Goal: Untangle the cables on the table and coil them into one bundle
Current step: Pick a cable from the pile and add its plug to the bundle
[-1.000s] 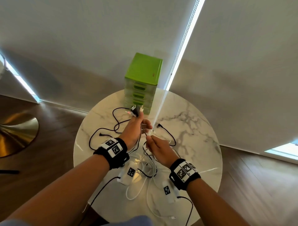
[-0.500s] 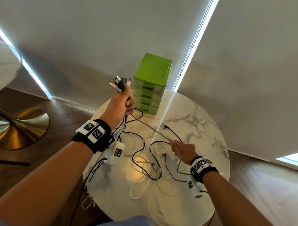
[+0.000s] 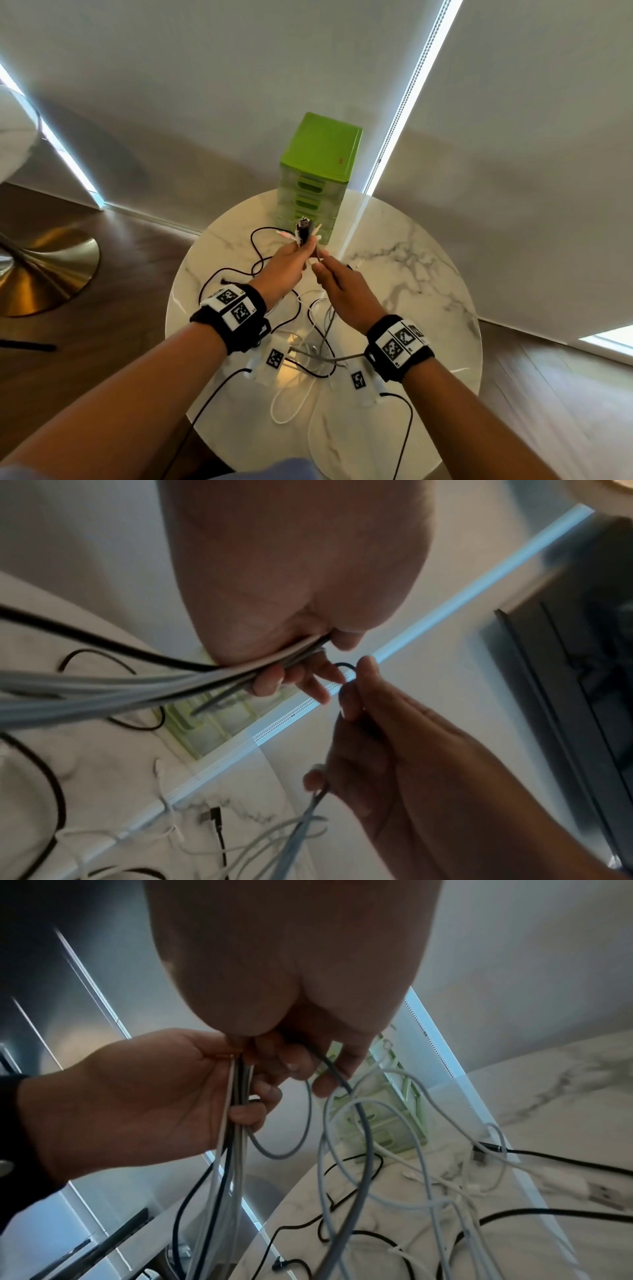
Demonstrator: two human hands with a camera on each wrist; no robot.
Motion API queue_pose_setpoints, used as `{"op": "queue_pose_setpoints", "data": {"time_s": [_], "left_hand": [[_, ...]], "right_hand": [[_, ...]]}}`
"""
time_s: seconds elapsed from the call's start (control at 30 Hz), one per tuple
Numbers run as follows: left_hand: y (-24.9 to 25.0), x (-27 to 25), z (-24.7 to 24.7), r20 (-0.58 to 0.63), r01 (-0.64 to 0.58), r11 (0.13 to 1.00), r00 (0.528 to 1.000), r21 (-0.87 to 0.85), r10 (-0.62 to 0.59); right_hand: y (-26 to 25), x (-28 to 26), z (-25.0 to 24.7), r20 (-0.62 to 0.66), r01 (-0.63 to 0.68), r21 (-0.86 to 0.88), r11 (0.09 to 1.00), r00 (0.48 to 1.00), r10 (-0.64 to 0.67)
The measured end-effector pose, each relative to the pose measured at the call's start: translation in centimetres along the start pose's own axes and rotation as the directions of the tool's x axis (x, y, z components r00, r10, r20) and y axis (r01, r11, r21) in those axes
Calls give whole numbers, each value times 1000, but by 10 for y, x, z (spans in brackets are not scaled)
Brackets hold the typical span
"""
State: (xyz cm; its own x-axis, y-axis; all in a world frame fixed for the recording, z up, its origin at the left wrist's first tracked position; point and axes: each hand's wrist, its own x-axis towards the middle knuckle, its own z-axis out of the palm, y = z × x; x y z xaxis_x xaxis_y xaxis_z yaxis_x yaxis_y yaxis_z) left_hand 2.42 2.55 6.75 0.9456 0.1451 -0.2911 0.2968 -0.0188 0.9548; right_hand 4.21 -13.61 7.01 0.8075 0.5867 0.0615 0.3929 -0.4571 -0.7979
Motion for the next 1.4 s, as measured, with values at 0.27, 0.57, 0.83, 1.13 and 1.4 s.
{"op": "queue_pose_setpoints", "data": {"time_s": [0.27, 0.57, 0.83, 1.13, 1.4], "left_hand": [[25, 3, -14, -40, -84, 964, 996, -252, 76], [57, 14, -61, -200, -264, 920, 957, -289, 211], [34, -4, -31, -16, -292, 915, 951, 277, 308], [15, 4, 6, 63, -202, 956, 979, 214, 193], [18, 10, -7, 23, -238, 934, 970, 265, 241]], "right_hand": [[55, -30, 10, 312, -141, -46, 989, 939, 148], [115, -43, -38, 208, -211, -396, 894, 928, 311], [73, 10, -48, -71, -325, -368, 871, 944, 322], [12, 16, -23, 96, 20, -272, 962, 995, 6], [31, 2, -28, 249, -97, -140, 985, 960, 129]]}}
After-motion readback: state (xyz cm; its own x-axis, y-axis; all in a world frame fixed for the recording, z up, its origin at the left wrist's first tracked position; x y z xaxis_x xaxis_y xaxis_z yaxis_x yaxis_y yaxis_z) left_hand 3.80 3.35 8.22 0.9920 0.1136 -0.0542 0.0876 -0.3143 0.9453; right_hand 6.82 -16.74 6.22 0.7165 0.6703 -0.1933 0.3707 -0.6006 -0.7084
